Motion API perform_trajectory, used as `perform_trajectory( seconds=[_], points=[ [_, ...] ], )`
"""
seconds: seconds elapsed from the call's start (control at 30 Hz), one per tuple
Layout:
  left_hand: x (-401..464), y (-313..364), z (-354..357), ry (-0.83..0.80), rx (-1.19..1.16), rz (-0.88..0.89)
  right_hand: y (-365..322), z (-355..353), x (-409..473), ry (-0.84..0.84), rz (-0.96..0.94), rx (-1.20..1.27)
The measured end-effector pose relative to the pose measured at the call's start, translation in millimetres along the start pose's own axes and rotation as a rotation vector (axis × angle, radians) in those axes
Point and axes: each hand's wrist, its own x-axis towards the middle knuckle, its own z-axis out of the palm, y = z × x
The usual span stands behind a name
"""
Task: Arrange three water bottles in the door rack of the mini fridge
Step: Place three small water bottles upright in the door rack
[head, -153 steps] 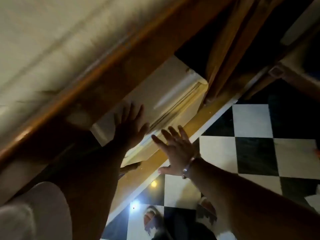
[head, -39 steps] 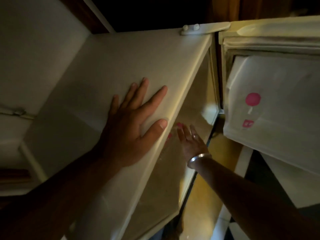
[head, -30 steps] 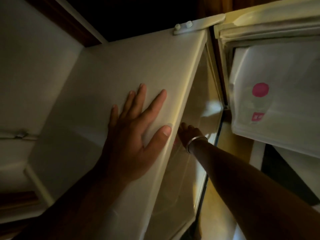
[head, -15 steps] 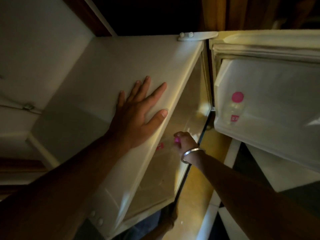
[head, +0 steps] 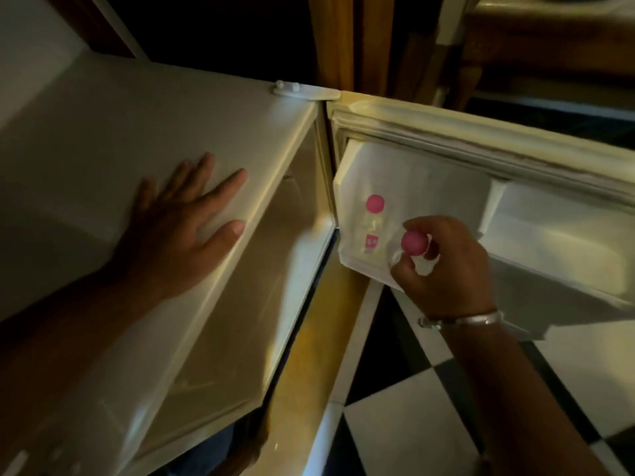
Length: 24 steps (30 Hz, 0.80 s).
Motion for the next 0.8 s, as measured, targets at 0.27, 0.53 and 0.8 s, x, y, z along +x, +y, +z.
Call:
perform_trajectory(
  seconds=[0.27,0.53,0.8],
  points=[
    [0,-3,4,0.031,-0.050,0.005,52,59,-3,0.077,0.031,0.012],
    [2,-11,8,0.039,-0.070,0.015,110,96,-17,0.173,0.259,0.159],
    [2,-11,9,0.035,-0.065,0.010,129,120,-17,0.005,0.499,0.186]
  ],
)
